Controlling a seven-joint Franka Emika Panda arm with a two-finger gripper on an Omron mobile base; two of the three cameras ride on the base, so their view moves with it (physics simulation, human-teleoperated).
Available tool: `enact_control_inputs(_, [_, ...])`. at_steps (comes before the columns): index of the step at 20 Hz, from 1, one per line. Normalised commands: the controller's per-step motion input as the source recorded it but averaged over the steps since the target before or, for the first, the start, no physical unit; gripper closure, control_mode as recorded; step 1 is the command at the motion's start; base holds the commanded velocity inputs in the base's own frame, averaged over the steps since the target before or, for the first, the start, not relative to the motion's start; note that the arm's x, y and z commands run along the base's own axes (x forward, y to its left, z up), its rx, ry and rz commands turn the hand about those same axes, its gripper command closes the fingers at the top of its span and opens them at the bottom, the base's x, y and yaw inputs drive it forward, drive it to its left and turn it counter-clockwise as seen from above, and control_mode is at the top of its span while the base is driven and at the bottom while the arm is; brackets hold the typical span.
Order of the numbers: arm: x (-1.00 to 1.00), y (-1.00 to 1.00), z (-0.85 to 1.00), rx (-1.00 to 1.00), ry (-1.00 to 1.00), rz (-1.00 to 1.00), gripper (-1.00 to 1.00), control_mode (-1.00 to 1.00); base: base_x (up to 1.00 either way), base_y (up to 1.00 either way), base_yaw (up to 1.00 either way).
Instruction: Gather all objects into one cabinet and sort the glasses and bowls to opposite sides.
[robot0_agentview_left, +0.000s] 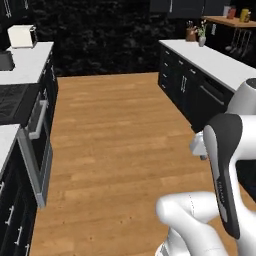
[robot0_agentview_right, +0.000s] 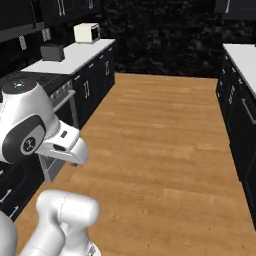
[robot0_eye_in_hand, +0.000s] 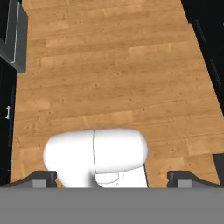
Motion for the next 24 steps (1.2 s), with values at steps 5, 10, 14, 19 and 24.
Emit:
enact_control_inputs(5, [0.0,0.0,0.0,0.0,0.0,0.0,-1.0,1.0,0.83,0.15,0.02])
enact_control_inputs(10, [0.0,0.0,0.0,0.0,0.0,0.0,-1.0,1.0,0.66,0.29,0.0])
enact_control_inputs(14, [0.0,0.0,0.0,0.0,0.0,0.0,-1.0,1.0,0.93,0.43,0.0])
enact_control_inputs(19, [0.0,0.0,0.0,0.0,0.0,0.0,-1.0,1.0,1.0,0.44,0.0])
enact_control_inputs(24, [0.0,0.0,0.0,0.0,0.0,0.0,-1.0,1.0,0.9,0.3,0.0])
